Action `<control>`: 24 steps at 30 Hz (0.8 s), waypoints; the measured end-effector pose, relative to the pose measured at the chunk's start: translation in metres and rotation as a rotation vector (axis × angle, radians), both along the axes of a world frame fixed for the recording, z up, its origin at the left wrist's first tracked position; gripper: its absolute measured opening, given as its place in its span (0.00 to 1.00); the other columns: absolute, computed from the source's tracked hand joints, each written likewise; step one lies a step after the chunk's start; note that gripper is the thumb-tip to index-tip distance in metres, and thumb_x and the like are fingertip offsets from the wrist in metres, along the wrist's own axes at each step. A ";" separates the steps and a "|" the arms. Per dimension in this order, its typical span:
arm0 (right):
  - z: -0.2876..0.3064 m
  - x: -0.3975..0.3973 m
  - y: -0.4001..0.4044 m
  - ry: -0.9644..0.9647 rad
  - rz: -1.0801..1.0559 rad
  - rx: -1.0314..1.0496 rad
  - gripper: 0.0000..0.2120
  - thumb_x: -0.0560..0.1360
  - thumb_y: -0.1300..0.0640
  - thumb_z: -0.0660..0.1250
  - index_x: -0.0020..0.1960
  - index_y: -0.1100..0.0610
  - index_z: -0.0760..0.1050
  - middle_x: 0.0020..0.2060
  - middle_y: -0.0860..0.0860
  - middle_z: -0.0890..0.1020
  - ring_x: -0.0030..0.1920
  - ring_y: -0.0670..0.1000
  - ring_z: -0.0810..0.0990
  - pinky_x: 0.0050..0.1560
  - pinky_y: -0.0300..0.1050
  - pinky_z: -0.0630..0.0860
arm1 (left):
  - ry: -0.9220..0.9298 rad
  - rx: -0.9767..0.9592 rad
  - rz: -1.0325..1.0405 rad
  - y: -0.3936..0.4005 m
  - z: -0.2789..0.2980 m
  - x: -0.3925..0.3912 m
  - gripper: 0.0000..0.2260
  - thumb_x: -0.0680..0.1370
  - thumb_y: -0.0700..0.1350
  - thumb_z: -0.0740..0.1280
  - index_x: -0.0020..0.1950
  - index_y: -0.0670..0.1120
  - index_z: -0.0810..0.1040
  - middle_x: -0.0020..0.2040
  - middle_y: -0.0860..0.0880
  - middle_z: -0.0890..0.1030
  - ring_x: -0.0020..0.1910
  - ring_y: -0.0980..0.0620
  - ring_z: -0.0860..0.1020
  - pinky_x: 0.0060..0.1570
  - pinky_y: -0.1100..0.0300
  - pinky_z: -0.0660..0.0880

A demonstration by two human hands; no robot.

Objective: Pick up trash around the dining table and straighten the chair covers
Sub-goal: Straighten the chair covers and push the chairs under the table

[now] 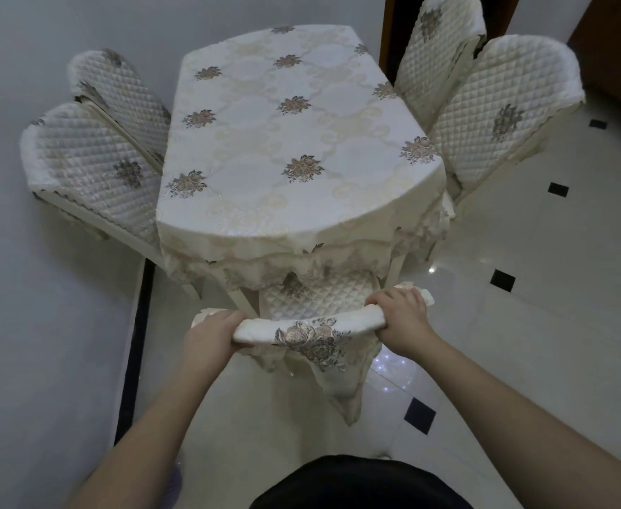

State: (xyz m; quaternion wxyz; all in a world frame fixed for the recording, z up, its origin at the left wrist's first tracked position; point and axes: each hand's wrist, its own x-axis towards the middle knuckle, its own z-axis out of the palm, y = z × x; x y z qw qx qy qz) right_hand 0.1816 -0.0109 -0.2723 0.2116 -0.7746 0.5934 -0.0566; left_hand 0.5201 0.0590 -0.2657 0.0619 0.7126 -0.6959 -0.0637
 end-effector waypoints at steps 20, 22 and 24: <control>0.008 0.016 0.027 0.071 -0.359 -0.023 0.34 0.71 0.55 0.66 0.74 0.51 0.57 0.73 0.57 0.60 0.74 0.59 0.55 0.73 0.57 0.48 | 0.153 -0.057 -0.052 0.012 -0.009 -0.011 0.26 0.67 0.49 0.74 0.63 0.44 0.74 0.59 0.43 0.78 0.59 0.41 0.74 0.58 0.49 0.70; 0.006 0.020 0.045 0.062 -0.356 -0.044 0.35 0.73 0.53 0.65 0.76 0.52 0.53 0.75 0.58 0.54 0.75 0.59 0.50 0.73 0.57 0.47 | 0.181 -0.083 -0.095 0.025 -0.013 -0.007 0.32 0.68 0.47 0.73 0.70 0.44 0.69 0.66 0.43 0.73 0.67 0.40 0.69 0.65 0.47 0.65; 0.003 0.021 0.059 0.055 -0.347 -0.069 0.36 0.74 0.56 0.63 0.77 0.52 0.49 0.77 0.58 0.50 0.76 0.60 0.47 0.74 0.57 0.48 | 0.172 -0.082 -0.109 0.038 -0.015 -0.004 0.35 0.70 0.46 0.72 0.74 0.45 0.62 0.72 0.43 0.67 0.72 0.41 0.63 0.68 0.45 0.62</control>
